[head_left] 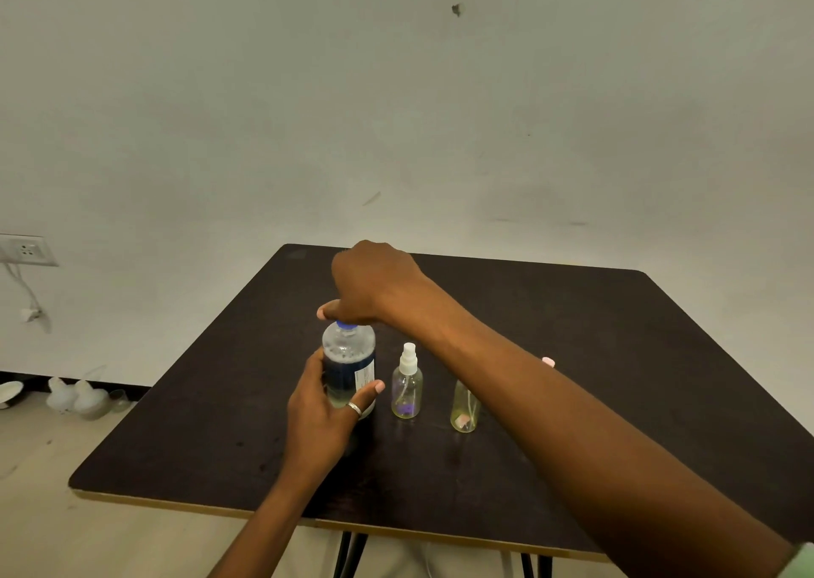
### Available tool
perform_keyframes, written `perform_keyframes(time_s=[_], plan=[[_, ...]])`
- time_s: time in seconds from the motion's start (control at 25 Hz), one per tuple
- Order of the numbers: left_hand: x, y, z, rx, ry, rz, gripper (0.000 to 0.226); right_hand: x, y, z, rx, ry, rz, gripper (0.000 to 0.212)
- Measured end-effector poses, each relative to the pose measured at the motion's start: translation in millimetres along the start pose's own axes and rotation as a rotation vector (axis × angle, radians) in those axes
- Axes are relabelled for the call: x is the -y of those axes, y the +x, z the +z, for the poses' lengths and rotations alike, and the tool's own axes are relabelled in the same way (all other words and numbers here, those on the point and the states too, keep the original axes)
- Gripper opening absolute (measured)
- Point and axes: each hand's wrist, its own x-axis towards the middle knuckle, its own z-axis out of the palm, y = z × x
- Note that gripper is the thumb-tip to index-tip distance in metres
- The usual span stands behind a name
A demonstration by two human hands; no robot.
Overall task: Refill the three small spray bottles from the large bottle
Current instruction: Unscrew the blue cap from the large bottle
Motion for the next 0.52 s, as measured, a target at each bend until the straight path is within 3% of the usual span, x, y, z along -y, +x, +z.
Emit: perform_keyframes(time_s=[0.12,0.24,0.52], plan=[[-0.8,-0.3,-0.3,0.0,0.002,0.01,0.071,4.1,0.4,1.3,0.045,-0.004,-0.044,0.044],[-0.4,0.2,-0.5,0.001,0.012,-0.001,0.072,-2.0,-0.7,-3.4,0.108,0.033,-0.124,0.02],[4.6,2.2,0.8,0.005,0.011,-0.009,0.079,-10.7,-3.3,-4.5,0.17,0.131,-0.225,0.035]])
